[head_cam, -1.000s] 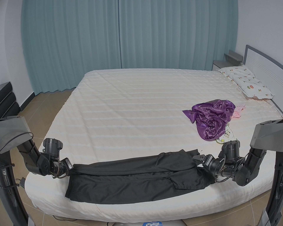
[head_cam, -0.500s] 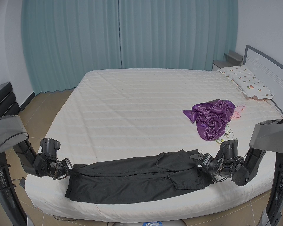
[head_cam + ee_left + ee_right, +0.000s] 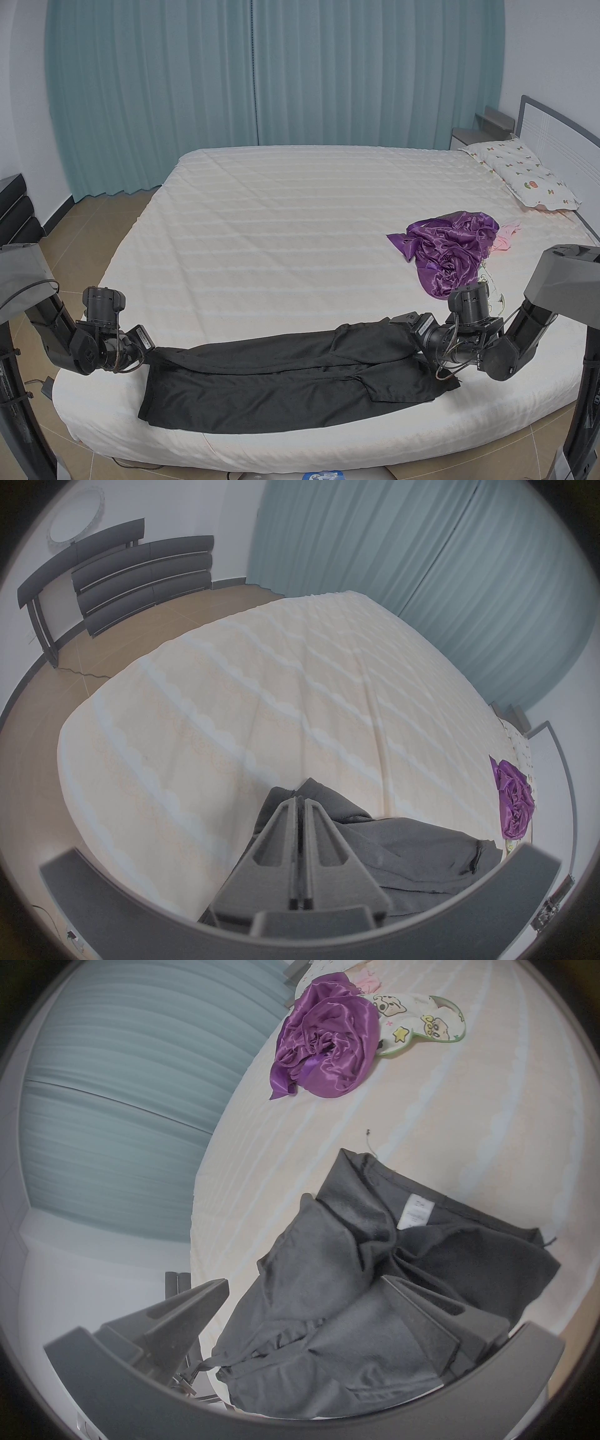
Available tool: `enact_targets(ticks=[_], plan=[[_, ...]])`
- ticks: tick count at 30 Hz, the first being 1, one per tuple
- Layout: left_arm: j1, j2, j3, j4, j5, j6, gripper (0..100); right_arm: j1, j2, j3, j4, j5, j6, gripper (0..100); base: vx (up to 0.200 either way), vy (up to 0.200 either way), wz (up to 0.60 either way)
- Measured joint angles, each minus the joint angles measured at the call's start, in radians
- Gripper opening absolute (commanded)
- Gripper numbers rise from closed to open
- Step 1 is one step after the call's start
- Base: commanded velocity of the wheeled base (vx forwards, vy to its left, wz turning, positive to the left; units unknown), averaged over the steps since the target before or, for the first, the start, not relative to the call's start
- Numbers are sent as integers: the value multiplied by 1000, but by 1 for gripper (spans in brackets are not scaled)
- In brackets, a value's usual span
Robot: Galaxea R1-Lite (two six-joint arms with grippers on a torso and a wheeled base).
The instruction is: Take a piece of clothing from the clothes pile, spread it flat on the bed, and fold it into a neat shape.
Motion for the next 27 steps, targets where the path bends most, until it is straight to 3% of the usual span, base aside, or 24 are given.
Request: enact_targets(ticks=[8, 9, 16, 27], plan=[[0, 0, -3, 0, 0, -1, 0, 18, 51, -80, 71, -48, 9, 100, 0, 0, 0], [0, 0, -3, 0, 0, -1, 0, 19, 57, -87, 73, -54, 9, 0, 0, 0, 0], [1, 1, -5, -1, 0, -1, 0, 37, 93, -121, 77, -130, 0, 0, 0, 0, 0], [-2, -5, -31, 1, 7, 4, 0, 44, 90, -121, 66, -138, -27, 0, 0, 0, 0]])
